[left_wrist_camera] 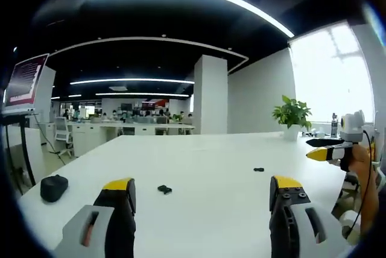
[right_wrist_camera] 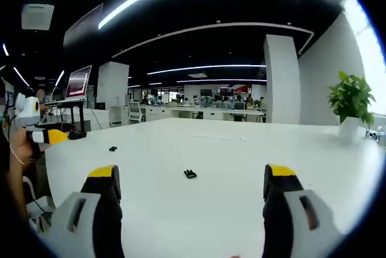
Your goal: Snap the two parts of the plastic buckle together until the buckle closes and remains connected.
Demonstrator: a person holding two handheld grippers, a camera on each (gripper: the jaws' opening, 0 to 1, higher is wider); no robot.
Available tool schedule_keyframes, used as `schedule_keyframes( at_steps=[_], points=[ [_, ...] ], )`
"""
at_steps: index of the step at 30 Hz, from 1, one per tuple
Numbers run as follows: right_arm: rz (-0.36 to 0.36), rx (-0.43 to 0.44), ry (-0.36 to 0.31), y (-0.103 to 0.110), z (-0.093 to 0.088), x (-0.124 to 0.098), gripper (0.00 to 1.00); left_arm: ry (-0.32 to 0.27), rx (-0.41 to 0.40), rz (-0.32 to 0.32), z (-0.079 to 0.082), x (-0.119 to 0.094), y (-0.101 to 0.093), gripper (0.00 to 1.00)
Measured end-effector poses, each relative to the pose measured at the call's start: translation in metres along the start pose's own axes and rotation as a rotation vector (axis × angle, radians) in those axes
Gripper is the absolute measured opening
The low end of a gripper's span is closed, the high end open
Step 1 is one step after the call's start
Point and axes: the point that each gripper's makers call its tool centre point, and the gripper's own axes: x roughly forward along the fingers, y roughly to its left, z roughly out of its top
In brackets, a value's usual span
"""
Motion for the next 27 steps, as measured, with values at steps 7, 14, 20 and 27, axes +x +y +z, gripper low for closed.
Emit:
schedule_keyframes(
  at_steps=[7,14,20,27],
  points=[
    [0.034,0.005,0.012,0.000,-0.005,0.013,0.98,-0.003,0.000,-0.018,0.001,0.002,-0.005,0.93],
    [0.070,0.046,-0.038,-0.001,-0.001,0.026,0.99,-0.015,-0.011,-0.003,0.003,-0.001,0.002,0.93],
    [0.077,0.015,-0.027,-0.002,-0.002,0.034,1.00,-0.008,-0.017,0.010,0.001,0.000,0.008,0.93],
    [0.088,0.000,-0.035,-0.003,-0.002,0.041,1.00,-0.006,-0.024,0.015,-0.001,0.001,0.011,0.93]
  ],
)
